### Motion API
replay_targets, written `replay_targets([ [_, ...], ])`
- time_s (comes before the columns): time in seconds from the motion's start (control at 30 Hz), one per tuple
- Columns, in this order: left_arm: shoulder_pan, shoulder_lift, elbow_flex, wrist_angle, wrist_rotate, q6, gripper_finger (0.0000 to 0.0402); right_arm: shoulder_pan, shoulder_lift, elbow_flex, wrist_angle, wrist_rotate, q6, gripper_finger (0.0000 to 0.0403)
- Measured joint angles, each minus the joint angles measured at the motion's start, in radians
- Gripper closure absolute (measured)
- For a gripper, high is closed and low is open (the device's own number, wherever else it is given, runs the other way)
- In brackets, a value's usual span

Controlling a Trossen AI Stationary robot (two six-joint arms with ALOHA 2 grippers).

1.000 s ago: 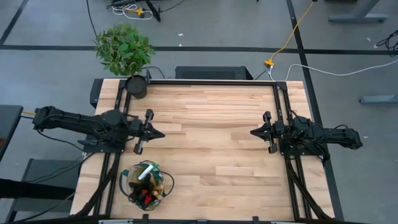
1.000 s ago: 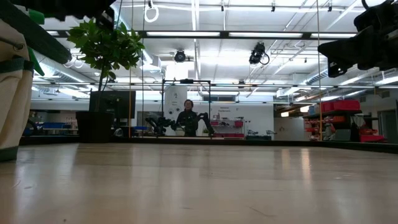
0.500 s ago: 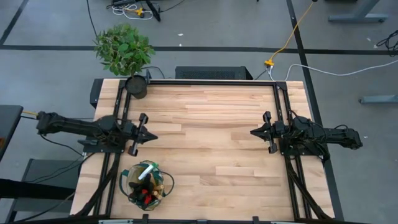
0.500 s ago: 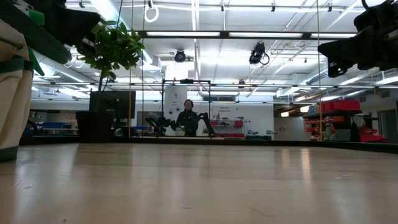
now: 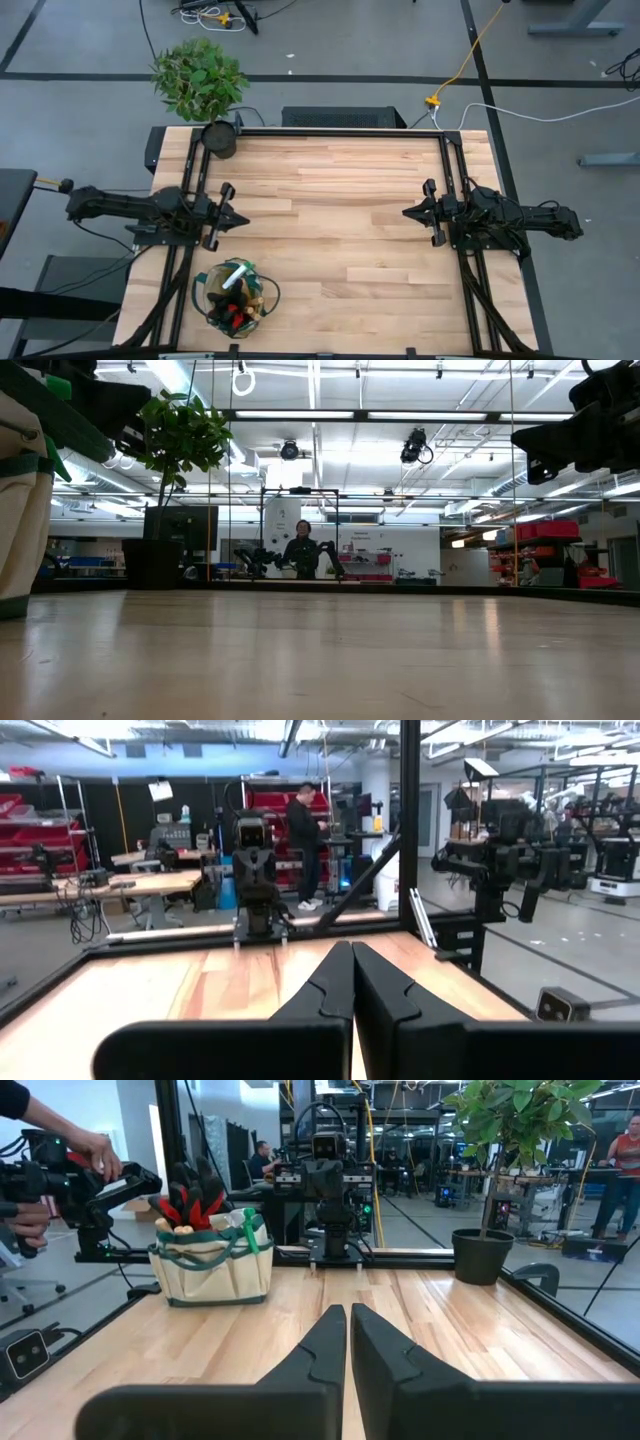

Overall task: Pick & Place Garden tools in Gardening bag
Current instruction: Return to Home Position

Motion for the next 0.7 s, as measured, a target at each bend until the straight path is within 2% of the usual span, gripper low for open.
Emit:
replay_targets([
  [0.7,0.0,-0.165,-0.001,-0.315,-0.104,-0.019,0.0399,0.0,0.0,0.0,0.0,0.0,0.0,0.038],
])
